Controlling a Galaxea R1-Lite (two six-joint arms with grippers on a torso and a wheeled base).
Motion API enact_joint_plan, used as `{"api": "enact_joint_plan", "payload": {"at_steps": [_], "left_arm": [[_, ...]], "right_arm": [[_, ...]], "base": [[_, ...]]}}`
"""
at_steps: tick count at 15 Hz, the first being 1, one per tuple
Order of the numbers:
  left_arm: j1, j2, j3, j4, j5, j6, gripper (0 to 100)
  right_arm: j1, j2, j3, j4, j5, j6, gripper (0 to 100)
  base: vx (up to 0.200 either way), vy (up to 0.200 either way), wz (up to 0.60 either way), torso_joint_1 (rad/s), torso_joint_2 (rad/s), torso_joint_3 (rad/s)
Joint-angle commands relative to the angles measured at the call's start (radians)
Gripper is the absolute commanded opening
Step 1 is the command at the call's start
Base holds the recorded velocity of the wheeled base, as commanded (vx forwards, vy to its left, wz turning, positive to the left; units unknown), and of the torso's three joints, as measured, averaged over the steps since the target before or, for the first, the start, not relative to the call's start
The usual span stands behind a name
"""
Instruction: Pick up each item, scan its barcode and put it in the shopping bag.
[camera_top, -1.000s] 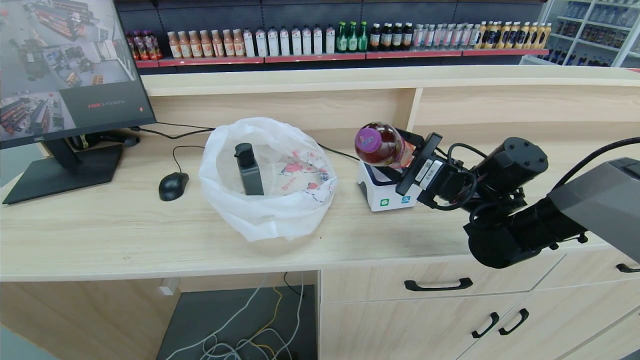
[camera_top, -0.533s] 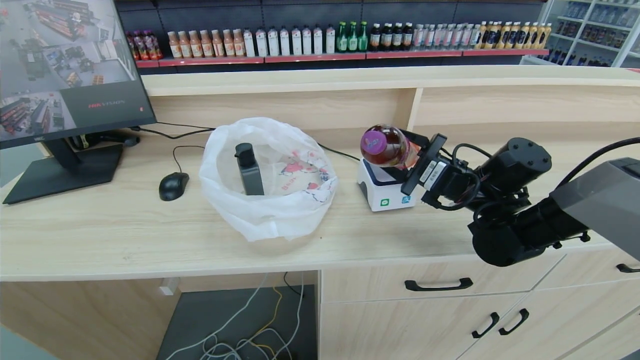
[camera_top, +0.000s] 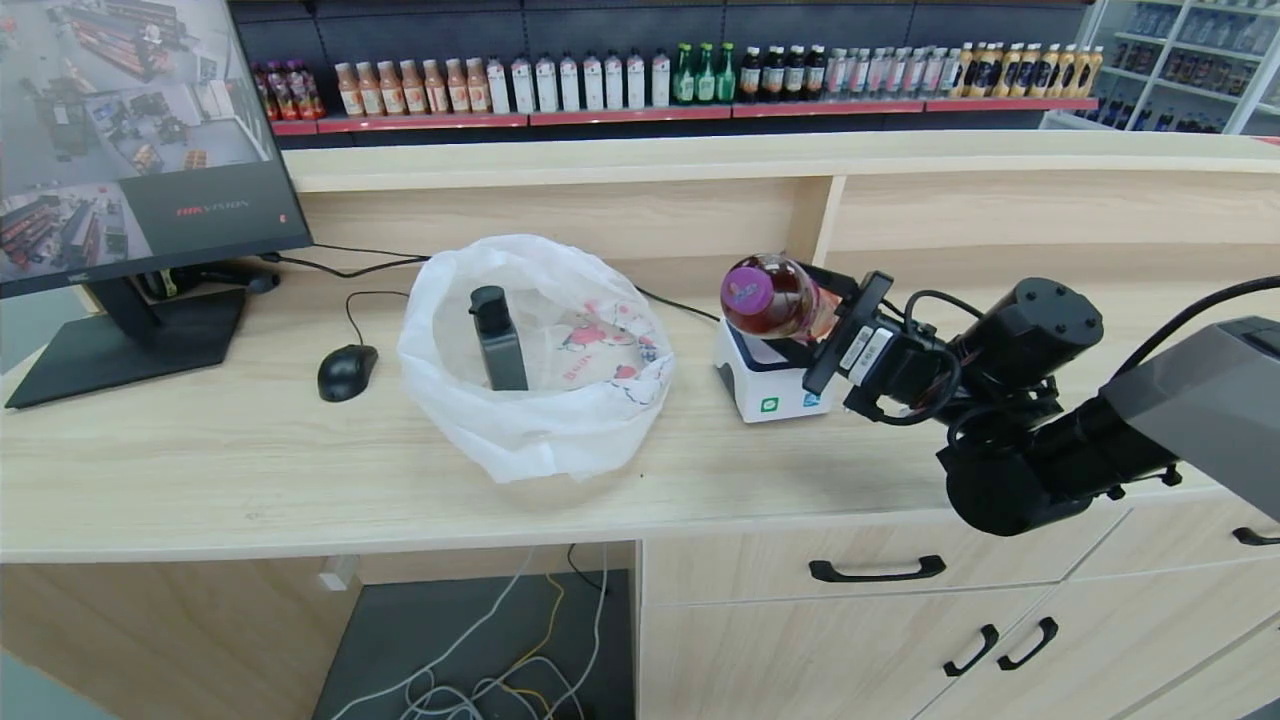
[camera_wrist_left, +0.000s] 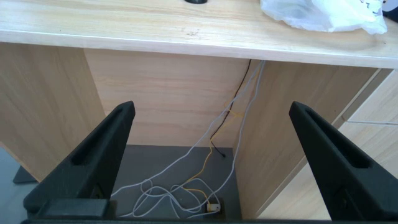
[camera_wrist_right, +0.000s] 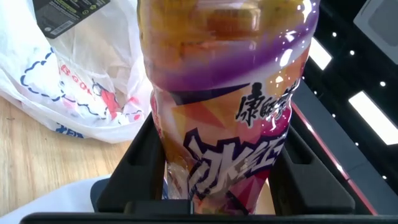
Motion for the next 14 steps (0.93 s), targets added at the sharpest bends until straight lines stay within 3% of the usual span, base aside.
{"api": "enact_joint_plan", "payload": {"at_steps": [1, 8, 14], "left_arm": [[0.0, 0.0, 0.0, 0.0, 0.0, 0.0, 100], [0.0, 0.0, 0.0, 0.0, 0.0, 0.0, 100], [0.0, 0.0, 0.0, 0.0, 0.0, 0.0, 100]], "right_arm": [[0.0, -0.007, 0.003, -0.001, 0.0, -0.002, 0], [0.026, -0.02, 0.003, -0.001, -0.013, 0.017, 0], [0.144, -0.075, -0.002, -0.001, -0.141, 0.153, 0]], "base": [[0.0, 0.0, 0.0, 0.0, 0.0, 0.0], [0.0, 0.0, 0.0, 0.0, 0.0, 0.0], [0.0, 0.0, 0.0, 0.0, 0.0, 0.0]]}}
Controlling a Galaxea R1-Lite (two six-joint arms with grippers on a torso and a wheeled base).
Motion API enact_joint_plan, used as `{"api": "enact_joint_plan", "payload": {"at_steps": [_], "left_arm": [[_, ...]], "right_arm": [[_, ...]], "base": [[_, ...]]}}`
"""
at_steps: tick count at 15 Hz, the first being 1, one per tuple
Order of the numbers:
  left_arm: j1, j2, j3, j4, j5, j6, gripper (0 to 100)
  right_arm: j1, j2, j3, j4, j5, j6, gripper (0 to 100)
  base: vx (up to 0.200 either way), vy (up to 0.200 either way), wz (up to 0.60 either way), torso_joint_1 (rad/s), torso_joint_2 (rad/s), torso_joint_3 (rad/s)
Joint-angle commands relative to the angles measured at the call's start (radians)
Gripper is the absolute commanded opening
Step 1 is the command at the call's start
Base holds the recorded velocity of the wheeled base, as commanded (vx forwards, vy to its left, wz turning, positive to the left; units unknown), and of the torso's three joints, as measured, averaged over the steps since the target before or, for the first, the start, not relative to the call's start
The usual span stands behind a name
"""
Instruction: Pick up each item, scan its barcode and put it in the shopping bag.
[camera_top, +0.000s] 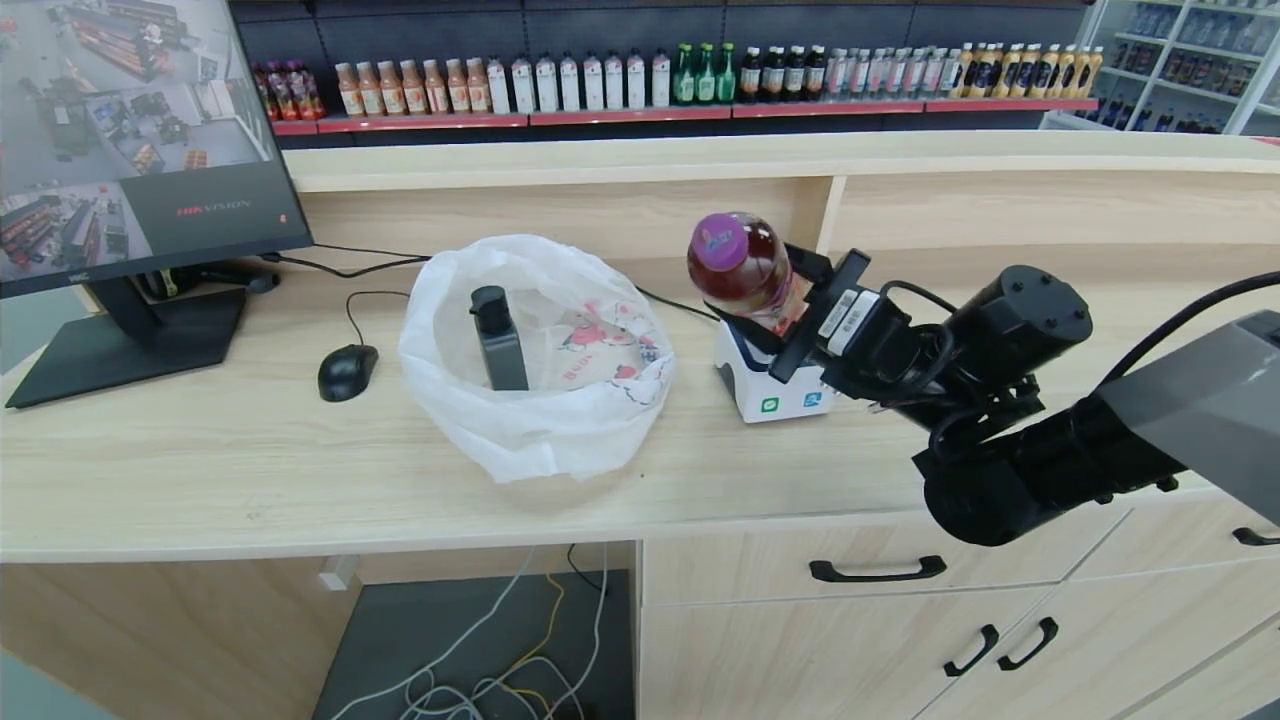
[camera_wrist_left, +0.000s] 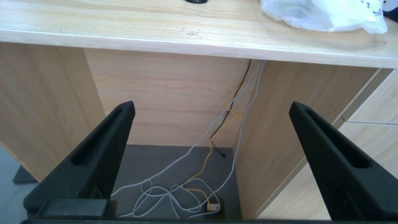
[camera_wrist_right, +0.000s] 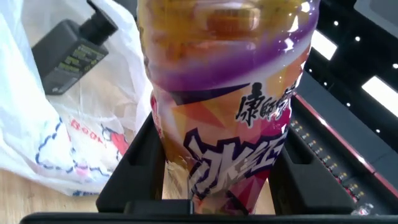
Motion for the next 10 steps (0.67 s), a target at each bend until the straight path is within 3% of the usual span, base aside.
{"api": "enact_joint_plan", "payload": {"at_steps": [1, 5, 10], "left_arm": [[0.001, 0.0, 0.0, 0.0, 0.0, -0.001, 100], [0.001, 0.0, 0.0, 0.0, 0.0, -0.001, 100], [0.001, 0.0, 0.0, 0.0, 0.0, -0.001, 100]], "right_arm": [[0.05, -0.046, 0.009, -0.001, -0.048, 0.044, 0], [0.149, -0.127, 0.037, -0.001, -0.25, 0.191, 0], [0.159, -0.204, 0.204, -0.001, -0.563, 0.424, 0]], "base": [[0.0, 0.0, 0.0, 0.0, 0.0, 0.0], [0.0, 0.0, 0.0, 0.0, 0.0, 0.0], [0.0, 0.0, 0.0, 0.0, 0.0, 0.0]]}}
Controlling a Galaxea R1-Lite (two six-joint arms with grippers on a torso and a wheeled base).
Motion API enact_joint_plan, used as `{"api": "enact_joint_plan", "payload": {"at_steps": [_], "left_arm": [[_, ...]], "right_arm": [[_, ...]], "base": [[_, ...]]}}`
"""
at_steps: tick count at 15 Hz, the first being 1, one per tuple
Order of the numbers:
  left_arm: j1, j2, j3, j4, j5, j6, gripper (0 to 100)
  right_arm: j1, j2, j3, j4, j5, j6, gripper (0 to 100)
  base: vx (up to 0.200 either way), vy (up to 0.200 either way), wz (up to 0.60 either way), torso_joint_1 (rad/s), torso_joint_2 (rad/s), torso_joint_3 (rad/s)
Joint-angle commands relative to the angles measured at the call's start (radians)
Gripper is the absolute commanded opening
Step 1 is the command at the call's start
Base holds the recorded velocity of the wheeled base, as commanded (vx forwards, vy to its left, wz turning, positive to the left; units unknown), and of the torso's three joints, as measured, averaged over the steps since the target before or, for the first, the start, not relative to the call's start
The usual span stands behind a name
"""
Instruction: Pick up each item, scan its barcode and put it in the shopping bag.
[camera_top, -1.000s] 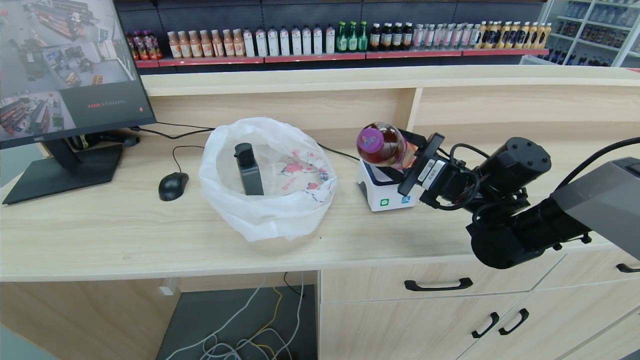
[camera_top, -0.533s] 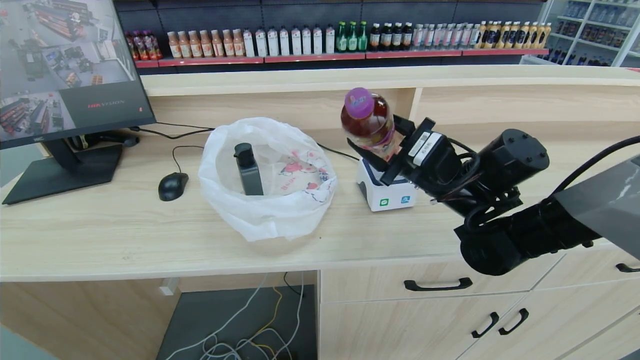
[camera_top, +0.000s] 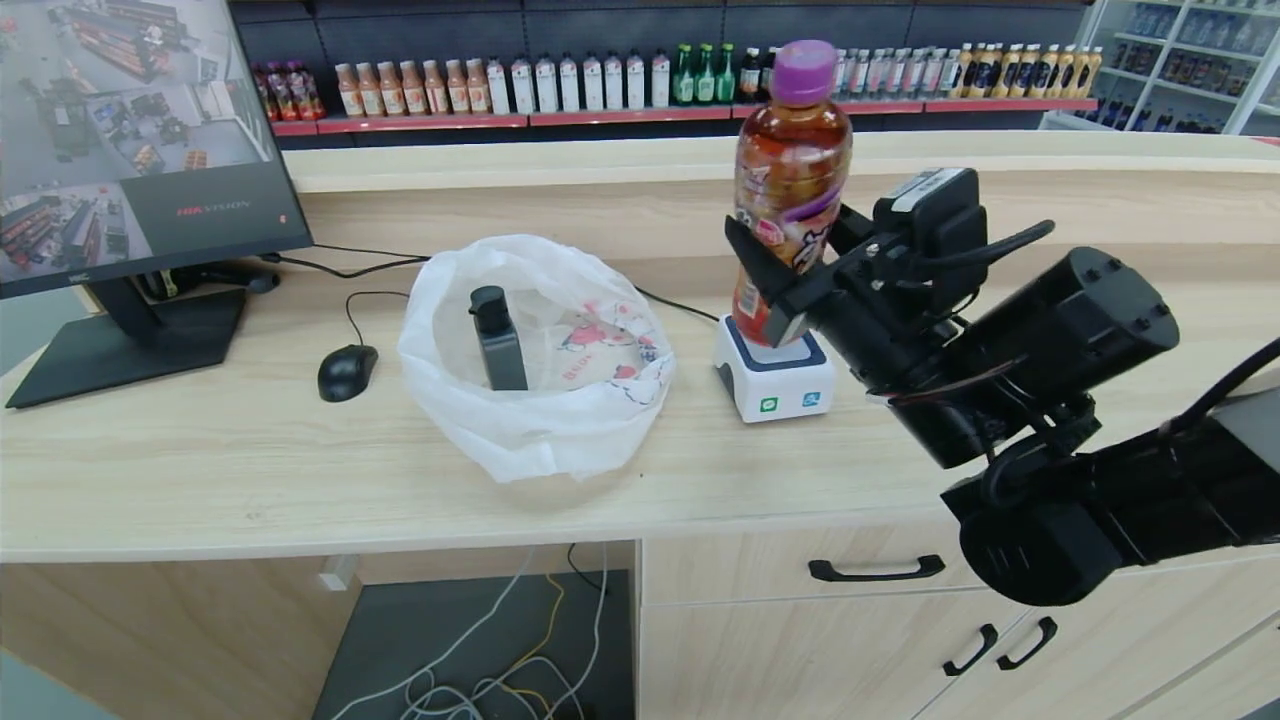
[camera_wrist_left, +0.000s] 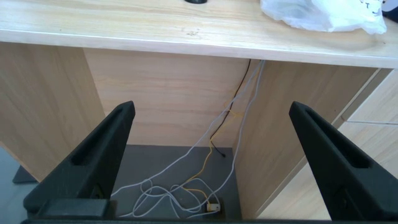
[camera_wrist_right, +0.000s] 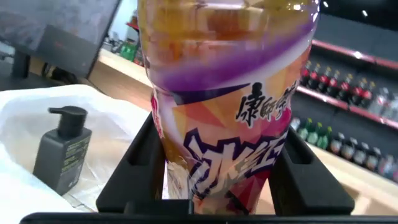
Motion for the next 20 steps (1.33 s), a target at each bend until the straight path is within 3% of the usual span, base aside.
{"api": "enact_joint_plan", "payload": {"at_steps": [1, 4, 6, 11, 20], "left_arm": [[0.001, 0.0, 0.0, 0.0, 0.001, 0.0, 100], [0.001, 0.0, 0.0, 0.0, 0.001, 0.001, 100], [0.001, 0.0, 0.0, 0.0, 0.001, -0.002, 100], [0.001, 0.0, 0.0, 0.0, 0.001, -0.002, 100], [0.001, 0.0, 0.0, 0.0, 0.001, 0.0, 100]], "right_arm": [[0.017, -0.049, 0.1, -0.001, -0.087, 0.102, 0], [0.019, -0.058, 0.14, -0.001, -0.232, 0.194, 0], [0.019, -0.063, 0.146, -0.001, -0.259, 0.203, 0], [0.008, -0.062, 0.14, -0.001, -0.261, 0.237, 0], [-0.016, -0.072, 0.148, -0.001, -0.252, 0.317, 0]], "base": [[0.0, 0.0, 0.0, 0.0, 0.0, 0.0], [0.0, 0.0, 0.0, 0.0, 0.0, 0.0], [0.0, 0.0, 0.0, 0.0, 0.0, 0.0], [0.0, 0.0, 0.0, 0.0, 0.0, 0.0], [0.0, 0.2, 0.0, 0.002, 0.0, 0.004]]}}
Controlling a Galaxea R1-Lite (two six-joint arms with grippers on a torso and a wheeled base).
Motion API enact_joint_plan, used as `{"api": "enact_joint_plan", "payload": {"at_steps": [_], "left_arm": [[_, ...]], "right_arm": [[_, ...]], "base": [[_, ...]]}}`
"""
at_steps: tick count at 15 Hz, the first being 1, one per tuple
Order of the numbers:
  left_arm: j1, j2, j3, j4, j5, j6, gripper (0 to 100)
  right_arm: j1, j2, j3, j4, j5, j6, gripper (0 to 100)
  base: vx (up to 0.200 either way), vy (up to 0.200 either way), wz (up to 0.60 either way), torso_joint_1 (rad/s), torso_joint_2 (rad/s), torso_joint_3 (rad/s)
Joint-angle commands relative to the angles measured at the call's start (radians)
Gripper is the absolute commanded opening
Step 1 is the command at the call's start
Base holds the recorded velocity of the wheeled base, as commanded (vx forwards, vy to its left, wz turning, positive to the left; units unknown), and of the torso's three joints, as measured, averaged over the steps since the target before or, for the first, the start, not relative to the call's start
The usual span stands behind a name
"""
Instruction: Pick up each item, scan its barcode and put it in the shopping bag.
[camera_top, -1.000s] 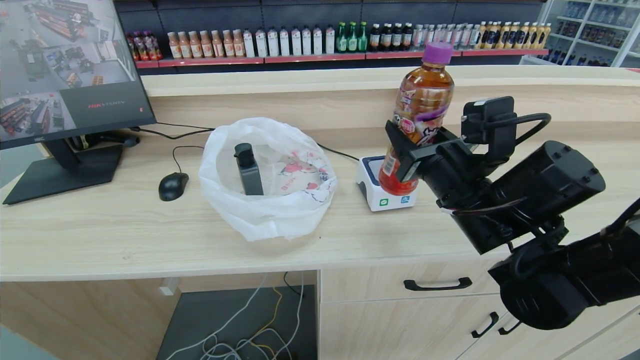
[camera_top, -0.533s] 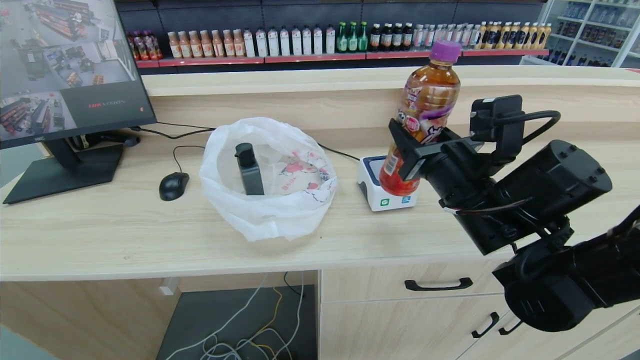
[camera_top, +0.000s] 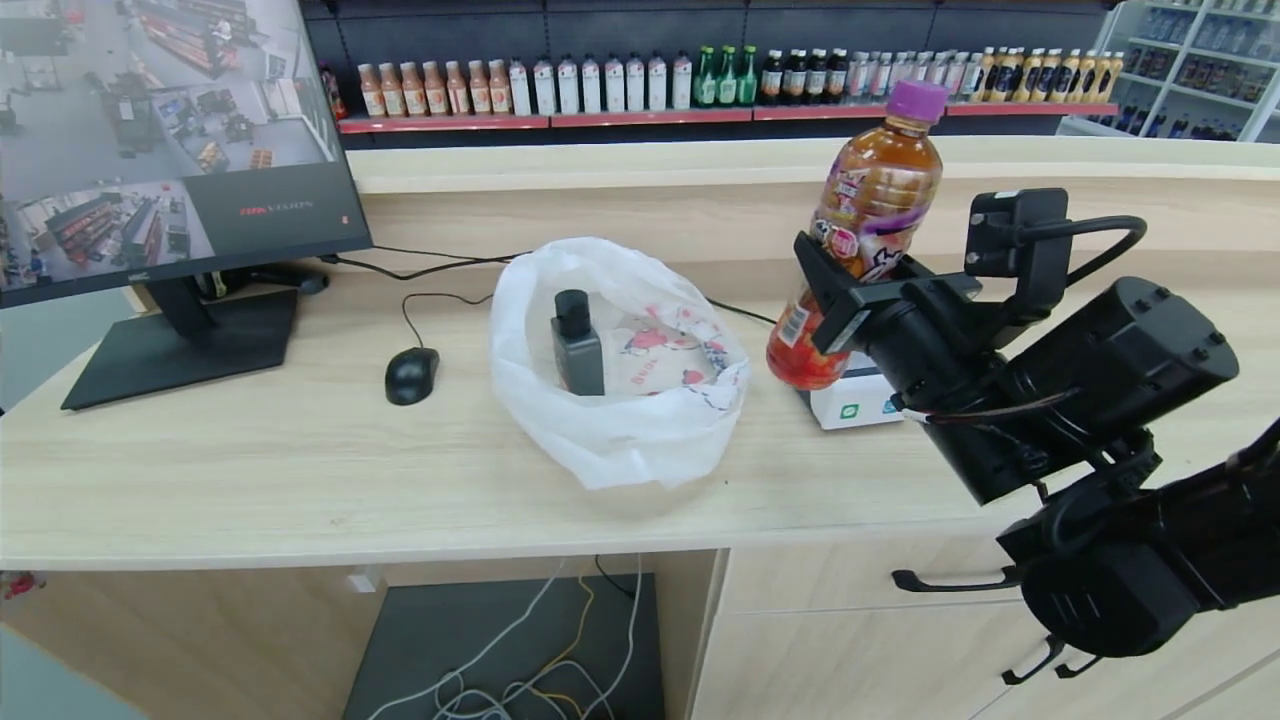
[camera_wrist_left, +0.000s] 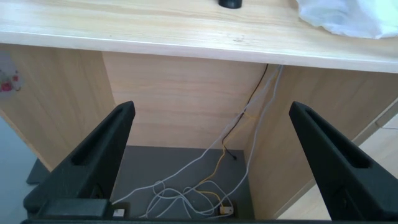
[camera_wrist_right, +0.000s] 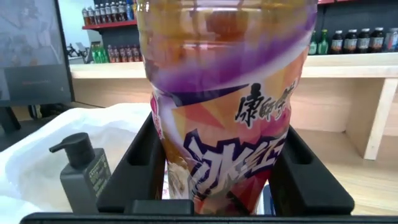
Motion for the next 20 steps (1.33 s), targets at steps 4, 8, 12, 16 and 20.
{"api": "enact_joint_plan", "payload": {"at_steps": [4, 8, 12, 16, 20], "left_arm": [[0.0, 0.0, 0.0, 0.0, 0.0, 0.0, 100], [0.0, 0.0, 0.0, 0.0, 0.0, 0.0, 100], [0.0, 0.0, 0.0, 0.0, 0.0, 0.0, 100], [0.0, 0.0, 0.0, 0.0, 0.0, 0.0, 100], [0.0, 0.0, 0.0, 0.0, 0.0, 0.0, 100]], "right_arm": [[0.003, -0.001, -0.017, -0.001, 0.001, -0.002, 0], [0.008, -0.002, -0.022, -0.001, 0.002, 0.0, 0], [0.004, -0.001, -0.066, -0.001, 0.007, 0.0, 0], [0.011, 0.019, -0.167, 0.086, 0.008, 0.001, 0], [0.004, 0.128, -0.375, 0.224, 0.008, 0.03, 0]], "base": [[0.0, 0.0, 0.0, 0.0, 0.0, 0.0], [0.0, 0.0, 0.0, 0.0, 0.0, 0.0], [0.0, 0.0, 0.0, 0.0, 0.0, 0.0], [0.0, 0.0, 0.0, 0.0, 0.0, 0.0], [0.0, 0.0, 0.0, 0.0, 0.0, 0.0]]}}
